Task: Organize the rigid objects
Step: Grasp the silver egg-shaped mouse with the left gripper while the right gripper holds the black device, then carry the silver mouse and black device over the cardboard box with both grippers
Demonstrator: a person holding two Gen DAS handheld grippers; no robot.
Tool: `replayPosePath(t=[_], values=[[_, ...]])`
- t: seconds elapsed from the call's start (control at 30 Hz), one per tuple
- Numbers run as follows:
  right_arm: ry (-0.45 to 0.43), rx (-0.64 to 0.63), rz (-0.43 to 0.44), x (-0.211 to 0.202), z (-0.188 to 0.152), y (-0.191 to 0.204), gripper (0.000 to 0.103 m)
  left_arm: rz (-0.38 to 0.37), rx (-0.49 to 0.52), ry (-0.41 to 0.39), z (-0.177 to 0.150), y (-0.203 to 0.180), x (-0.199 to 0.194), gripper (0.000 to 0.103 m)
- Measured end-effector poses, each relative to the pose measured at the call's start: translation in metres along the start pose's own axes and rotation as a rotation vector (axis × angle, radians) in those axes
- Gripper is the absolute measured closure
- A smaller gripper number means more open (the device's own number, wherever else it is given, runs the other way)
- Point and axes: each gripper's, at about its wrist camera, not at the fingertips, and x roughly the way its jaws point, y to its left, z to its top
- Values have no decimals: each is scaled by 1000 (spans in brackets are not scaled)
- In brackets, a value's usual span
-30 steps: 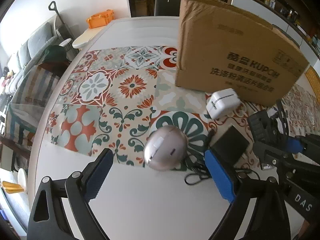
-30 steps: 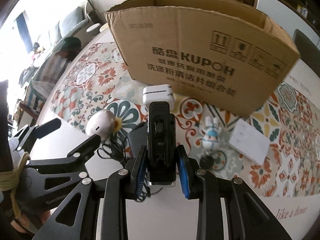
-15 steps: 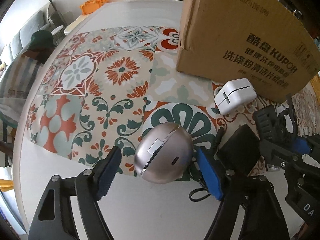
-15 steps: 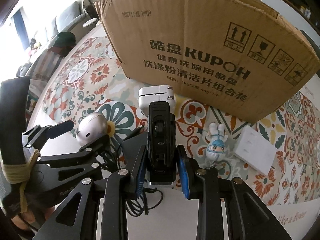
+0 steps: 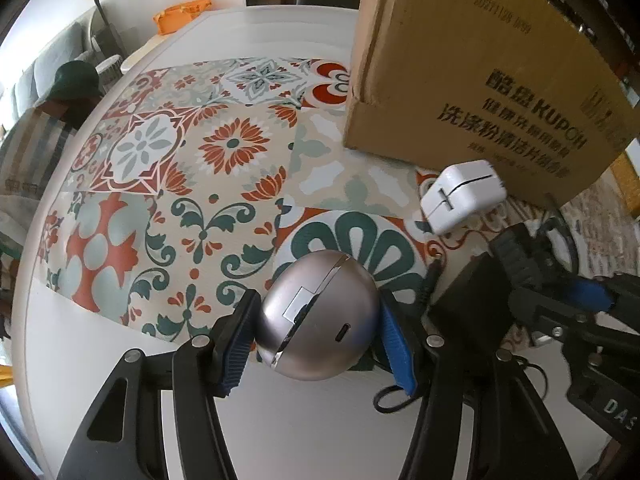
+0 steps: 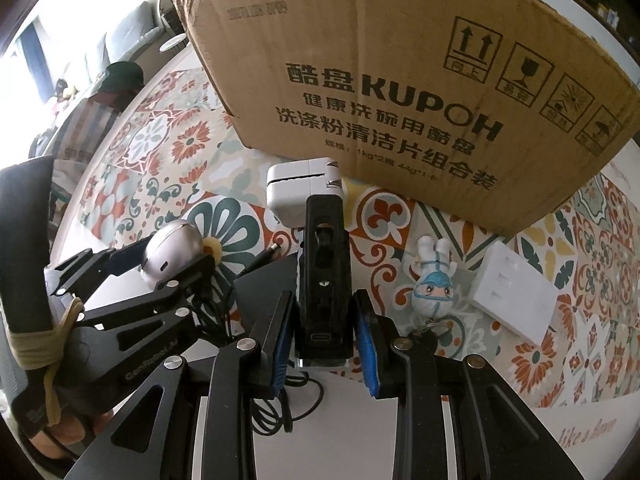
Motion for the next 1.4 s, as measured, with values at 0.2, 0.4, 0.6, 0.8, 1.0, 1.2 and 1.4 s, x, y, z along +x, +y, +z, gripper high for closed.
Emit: replayPosePath(t=[0.2,0.4,0.6,0.8,1.0,1.2,1.4], values=[[-6,0,4,-3,-3,0,73,-1,-2,-31,-1,-2,-21,45],[-33,13,14,-15,-4,-2,74,-8,-12,-72,3,-6,-48,45],[-79,22,20,-36,-4,-4,74,-4,9,-124,9,-14,-70,45],[-142,28,28,-65,-4,-7,74,-18,32,-191,18,-25,-97,45],[-217,37,27,-96,-2,-11,74,-24,49,-240,25,-32,-118,45],[-273,54,28,-116,-2,-15,73,-35,75,-300,34,-44,-141,45],[-337,70,26,-139,2,-23,74,-46,99,-351,47,-54,-157,45]])
